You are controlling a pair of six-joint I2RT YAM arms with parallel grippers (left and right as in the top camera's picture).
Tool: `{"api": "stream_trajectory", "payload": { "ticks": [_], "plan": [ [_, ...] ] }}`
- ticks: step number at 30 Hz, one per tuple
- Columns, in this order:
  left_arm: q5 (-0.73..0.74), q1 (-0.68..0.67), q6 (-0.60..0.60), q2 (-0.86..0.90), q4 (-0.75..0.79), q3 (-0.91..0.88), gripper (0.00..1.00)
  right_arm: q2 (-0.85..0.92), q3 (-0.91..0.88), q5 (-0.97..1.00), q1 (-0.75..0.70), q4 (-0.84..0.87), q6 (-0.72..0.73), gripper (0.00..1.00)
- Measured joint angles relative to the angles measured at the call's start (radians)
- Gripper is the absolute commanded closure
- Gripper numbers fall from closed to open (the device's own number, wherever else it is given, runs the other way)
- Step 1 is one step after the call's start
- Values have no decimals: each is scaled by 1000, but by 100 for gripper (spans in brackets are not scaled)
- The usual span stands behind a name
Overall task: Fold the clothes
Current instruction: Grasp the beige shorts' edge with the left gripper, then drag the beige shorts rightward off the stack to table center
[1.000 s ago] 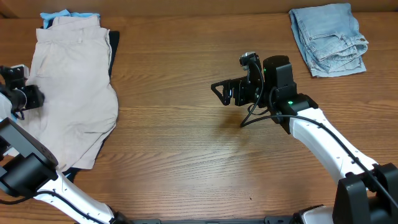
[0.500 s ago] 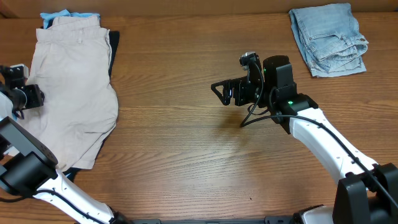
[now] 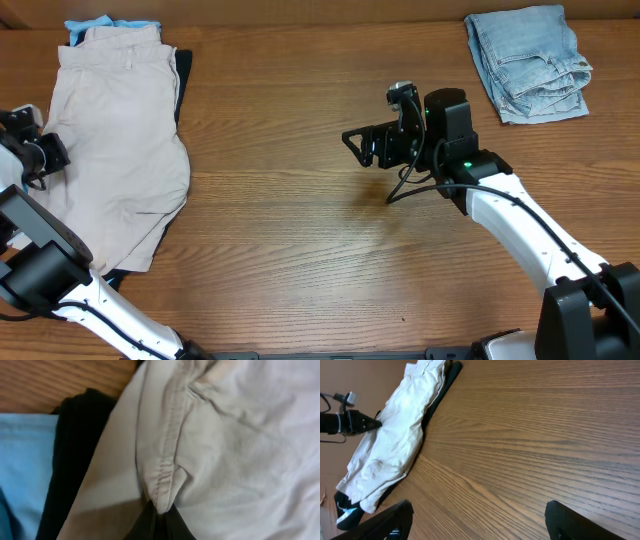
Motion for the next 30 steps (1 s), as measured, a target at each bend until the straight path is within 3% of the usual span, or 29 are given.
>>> {"api": "stream_trajectory", "payload": {
  "ticks": [7, 17, 24, 26, 30],
  "plan": [
    [63, -26, -174, -8, -117, 75, 96, -37, 0, 0, -47, -36, 16, 14],
    [224, -225, -218, -96, -290, 89, 96, -289, 11, -1, -182, -230, 18, 14],
    [288, -494, -218, -152, -312, 89, 91, -463, 18, -1, -346, -354, 17, 14],
    [298, -616, -220, -159, -298, 89, 78, -490, 19, 0, -385, -381, 18, 14],
    [311, -848, -225, -160, -243, 90, 70, -502, 21, -1, -432, -441, 18, 14]
  ]
}}
